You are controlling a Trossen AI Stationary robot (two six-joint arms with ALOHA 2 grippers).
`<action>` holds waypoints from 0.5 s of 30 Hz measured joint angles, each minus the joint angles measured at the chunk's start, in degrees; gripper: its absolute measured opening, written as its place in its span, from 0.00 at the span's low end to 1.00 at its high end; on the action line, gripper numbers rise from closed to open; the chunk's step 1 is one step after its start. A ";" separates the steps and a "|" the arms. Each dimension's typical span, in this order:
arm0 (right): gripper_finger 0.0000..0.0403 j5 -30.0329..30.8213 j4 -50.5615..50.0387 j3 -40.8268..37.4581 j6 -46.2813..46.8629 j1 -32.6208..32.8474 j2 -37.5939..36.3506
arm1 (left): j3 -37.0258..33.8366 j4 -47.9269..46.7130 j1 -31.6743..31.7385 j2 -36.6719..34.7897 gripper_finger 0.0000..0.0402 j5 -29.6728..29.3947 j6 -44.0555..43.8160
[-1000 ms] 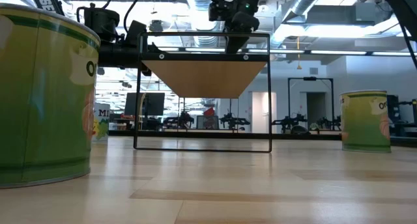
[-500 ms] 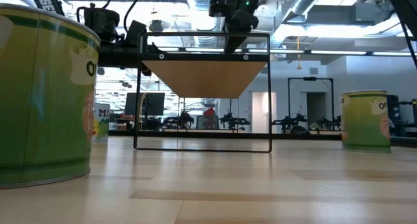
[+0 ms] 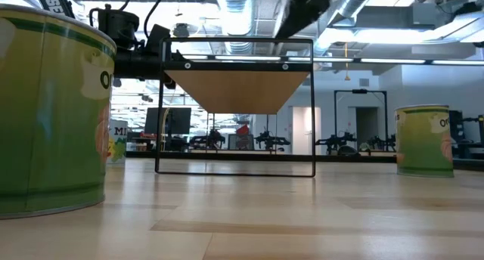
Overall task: Pick and place cans onto a shelf
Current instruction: Put the canned corn on the shelf
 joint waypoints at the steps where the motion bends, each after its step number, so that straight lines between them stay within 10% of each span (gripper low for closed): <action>1: 0.02 -0.17 3.64 -4.05 1.09 0.23 -2.44 | 0.00 0.00 -0.01 0.00 0.00 -0.02 0.01; 15: 0.03 -0.22 49.84 -49.00 10.27 1.01 -26.98 | 1.15 -1.33 -0.02 0.01 0.00 0.86 -1.88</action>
